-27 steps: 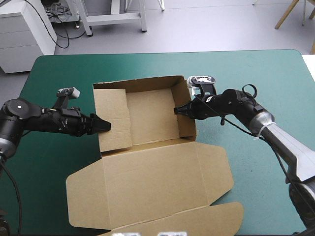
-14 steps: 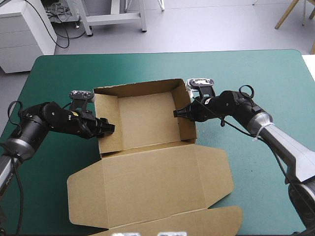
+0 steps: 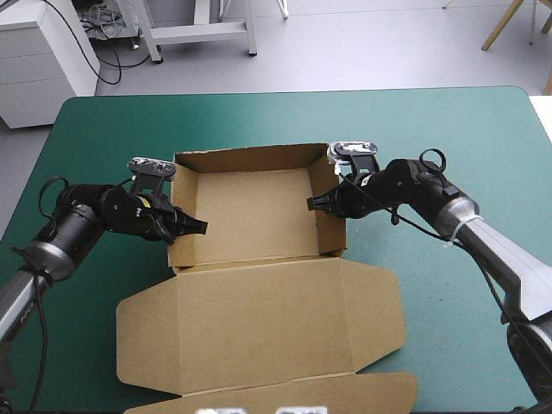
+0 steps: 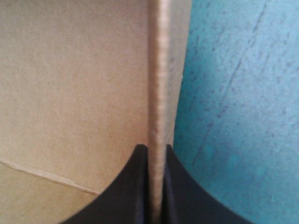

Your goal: Fold the box

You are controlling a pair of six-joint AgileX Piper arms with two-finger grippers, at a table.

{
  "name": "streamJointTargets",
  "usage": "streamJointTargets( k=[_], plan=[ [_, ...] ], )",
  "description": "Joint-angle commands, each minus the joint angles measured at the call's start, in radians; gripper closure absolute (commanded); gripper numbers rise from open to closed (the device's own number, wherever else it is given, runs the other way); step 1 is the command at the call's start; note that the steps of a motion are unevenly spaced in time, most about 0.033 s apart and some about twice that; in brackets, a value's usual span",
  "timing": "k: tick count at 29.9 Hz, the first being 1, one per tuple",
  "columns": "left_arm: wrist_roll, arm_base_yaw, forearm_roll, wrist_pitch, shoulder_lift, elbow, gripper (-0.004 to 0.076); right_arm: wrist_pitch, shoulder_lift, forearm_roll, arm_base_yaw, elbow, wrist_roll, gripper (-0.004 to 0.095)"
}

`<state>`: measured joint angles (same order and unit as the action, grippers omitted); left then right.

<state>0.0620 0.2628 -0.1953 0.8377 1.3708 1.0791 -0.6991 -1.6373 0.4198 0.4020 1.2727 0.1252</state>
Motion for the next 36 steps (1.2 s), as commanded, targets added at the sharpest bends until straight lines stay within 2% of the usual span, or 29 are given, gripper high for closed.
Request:
streamJointTargets(
  k=[1, 4, 9, 12, 15, 24, 28, 31, 36],
  plan=[
    [0.048, 0.022, -0.051, -0.036, -0.009, 0.03, 0.0734, -0.046, 0.065, 0.009, 0.012, 0.029, 0.01, 0.0924],
    [0.043, 0.022, -0.051, -0.036, 0.022, 0.03, 0.0734, -0.079, 0.073, -0.052, 0.012, 0.029, -0.04, 0.0924],
    [0.043, 0.022, -0.055, -0.036, 0.086, 0.03, 0.0734, -0.231, 0.074, -0.206, 0.012, 0.033, -0.135, 0.0924],
    [0.043, 0.022, -0.055, -0.042, 0.122, 0.03, 0.0734, -0.249, 0.074, -0.311, 0.012, 0.033, -0.204, 0.0924],
    [0.043, 0.022, -0.052, -0.043, 0.152, 0.03, 0.0734, -0.249, 0.069, -0.369, 0.012, 0.033, -0.253, 0.0924],
    [0.05, 0.022, -0.017, -0.049, 0.173, 0.03, 0.0734, -0.252, -0.004, -0.349, 0.012, 0.033, -0.259, 0.0924],
    [0.041, 0.034, 0.005, -0.028, 0.173, 0.03, 0.0734, -0.231, -0.033, -0.278, 0.012, 0.037, -0.259, 0.0923],
    [0.039, 0.08, 0.119, 0.0, 0.173, 0.03, 0.0734, -0.205, -0.044, -0.22, 0.012, 0.037, -0.259, 0.0923],
    [0.032, 0.131, 0.136, 0.011, 0.173, 0.031, 0.0734, -0.215, -0.046, -0.218, 0.012, 0.037, -0.254, 0.0923]
  ],
)
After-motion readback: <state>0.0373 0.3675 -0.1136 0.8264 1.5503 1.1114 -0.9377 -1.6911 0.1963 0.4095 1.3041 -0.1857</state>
